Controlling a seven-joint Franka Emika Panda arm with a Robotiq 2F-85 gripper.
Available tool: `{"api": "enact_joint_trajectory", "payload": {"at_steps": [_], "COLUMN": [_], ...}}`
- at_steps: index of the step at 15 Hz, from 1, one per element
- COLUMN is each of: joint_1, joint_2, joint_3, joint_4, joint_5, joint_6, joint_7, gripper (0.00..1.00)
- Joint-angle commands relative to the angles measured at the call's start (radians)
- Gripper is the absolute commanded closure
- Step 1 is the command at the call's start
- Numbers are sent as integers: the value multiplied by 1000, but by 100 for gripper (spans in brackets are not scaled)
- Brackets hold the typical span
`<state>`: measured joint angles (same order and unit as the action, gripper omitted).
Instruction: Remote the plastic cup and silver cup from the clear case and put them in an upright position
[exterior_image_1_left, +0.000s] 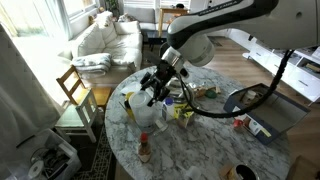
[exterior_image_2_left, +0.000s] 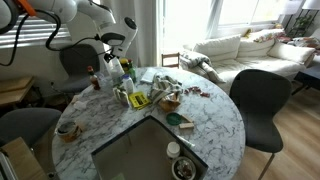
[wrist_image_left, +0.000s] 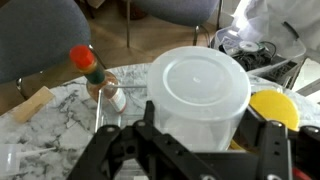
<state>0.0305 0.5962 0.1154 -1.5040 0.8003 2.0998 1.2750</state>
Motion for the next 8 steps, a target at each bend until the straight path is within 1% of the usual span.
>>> {"api": "enact_joint_trajectory", "payload": {"at_steps": [1,2,4,8], "joint_1": [-19,-17,-5,14], "joint_2": [-115,-136,-185,-295], "joint_3": [9,5,-10,-40], "joint_4": [-104,-117,-138,-196], "joint_5": [100,111,97,24], "joint_6": [-40,-59,-112,-237], "joint_7": [-86,-109,-124,-79], "gripper": [44,44,44,44]}}
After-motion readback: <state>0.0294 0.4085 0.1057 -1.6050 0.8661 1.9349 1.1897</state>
